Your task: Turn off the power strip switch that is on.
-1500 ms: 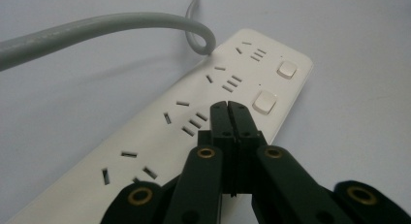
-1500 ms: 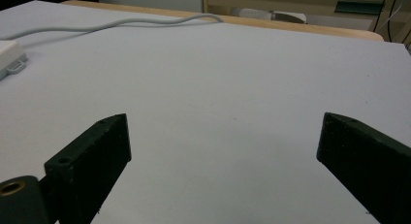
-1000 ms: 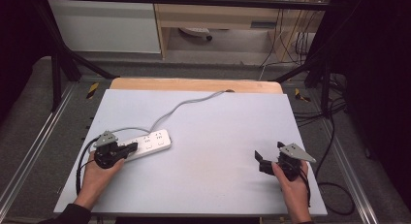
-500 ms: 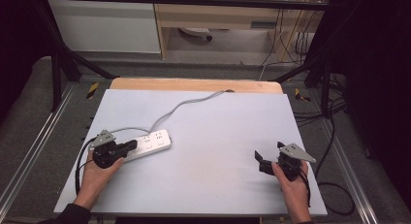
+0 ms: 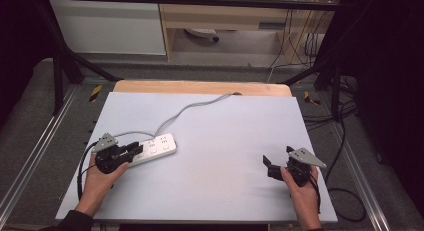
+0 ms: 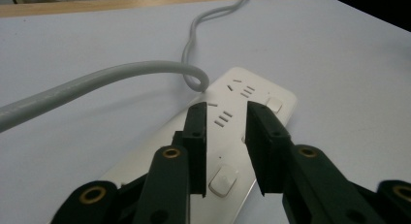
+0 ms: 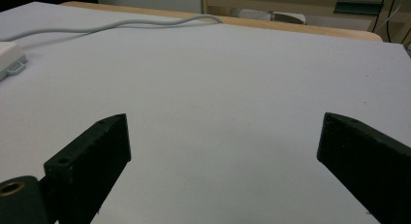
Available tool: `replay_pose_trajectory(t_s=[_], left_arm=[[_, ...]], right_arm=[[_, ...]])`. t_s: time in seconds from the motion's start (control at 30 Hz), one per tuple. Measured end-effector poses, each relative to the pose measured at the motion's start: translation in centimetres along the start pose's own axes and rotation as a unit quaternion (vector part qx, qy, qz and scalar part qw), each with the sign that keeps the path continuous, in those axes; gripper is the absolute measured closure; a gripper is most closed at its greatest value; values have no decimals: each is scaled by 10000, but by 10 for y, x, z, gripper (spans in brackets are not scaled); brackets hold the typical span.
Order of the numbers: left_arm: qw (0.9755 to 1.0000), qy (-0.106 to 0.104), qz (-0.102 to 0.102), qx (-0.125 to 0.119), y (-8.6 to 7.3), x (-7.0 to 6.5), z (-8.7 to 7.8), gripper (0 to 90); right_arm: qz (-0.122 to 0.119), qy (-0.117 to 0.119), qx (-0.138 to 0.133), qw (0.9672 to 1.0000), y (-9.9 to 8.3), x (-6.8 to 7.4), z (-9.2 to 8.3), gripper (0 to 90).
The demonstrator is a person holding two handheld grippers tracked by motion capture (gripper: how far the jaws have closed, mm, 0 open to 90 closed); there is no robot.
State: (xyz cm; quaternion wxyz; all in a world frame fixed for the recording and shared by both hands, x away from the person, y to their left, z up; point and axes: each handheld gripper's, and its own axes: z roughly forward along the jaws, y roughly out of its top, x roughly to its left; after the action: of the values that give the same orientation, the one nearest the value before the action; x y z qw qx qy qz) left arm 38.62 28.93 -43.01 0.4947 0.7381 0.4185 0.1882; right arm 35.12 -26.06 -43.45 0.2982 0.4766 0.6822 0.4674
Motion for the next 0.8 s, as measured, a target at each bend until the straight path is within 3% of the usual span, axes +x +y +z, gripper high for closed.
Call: replay_pose_trajectory(t_s=[0.33,0.8], left_arm=[[9999,-28,33,-132,1,-1,-1,651],[9993,-109,-14,-367,4,-4,-4,509]], right_arm=[[-36,-6,-6,10000,0,0,1,54],[-32,-5,5,10000,0,0,1,54]])
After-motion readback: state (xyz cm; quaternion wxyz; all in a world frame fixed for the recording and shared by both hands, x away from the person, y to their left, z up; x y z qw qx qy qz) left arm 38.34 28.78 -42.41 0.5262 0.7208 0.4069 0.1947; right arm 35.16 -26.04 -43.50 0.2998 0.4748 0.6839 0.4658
